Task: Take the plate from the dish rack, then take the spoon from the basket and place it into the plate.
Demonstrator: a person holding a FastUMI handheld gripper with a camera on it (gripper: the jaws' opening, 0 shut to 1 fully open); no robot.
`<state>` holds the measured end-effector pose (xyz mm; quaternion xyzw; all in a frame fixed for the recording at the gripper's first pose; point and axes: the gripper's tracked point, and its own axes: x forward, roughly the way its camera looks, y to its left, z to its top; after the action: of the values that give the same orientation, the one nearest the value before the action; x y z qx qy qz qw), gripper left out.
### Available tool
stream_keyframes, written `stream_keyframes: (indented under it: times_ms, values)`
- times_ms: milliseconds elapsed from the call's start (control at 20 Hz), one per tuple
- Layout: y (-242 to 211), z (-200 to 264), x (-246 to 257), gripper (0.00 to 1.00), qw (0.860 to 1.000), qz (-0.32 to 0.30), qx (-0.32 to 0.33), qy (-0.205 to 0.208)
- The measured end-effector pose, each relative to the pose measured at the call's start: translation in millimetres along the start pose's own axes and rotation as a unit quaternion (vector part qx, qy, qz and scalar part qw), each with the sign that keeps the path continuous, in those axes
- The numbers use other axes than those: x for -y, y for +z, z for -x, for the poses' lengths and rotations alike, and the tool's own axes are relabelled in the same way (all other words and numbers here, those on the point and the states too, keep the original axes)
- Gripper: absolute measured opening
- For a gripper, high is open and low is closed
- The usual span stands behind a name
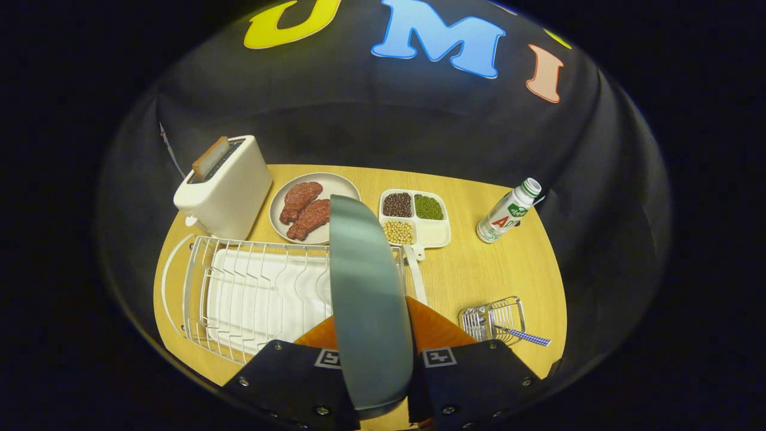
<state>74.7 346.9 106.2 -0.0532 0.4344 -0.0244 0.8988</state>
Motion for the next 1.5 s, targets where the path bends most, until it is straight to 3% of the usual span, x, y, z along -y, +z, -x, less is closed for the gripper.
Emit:
stream_keyframes:
  times_ms: [550, 1150, 1500]
  values:
    - [-64.8, 74.8, 88.6, 0.35, 0.995, -0.075, 0.008, 0.064]
    - [-171.2, 88.4, 132.3, 0.35, 0.979, -0.140, -0.015, 0.151]
    - [-234.1, 78.5, 142.9, 0.36, 0.969, -0.176, -0.056, 0.165]
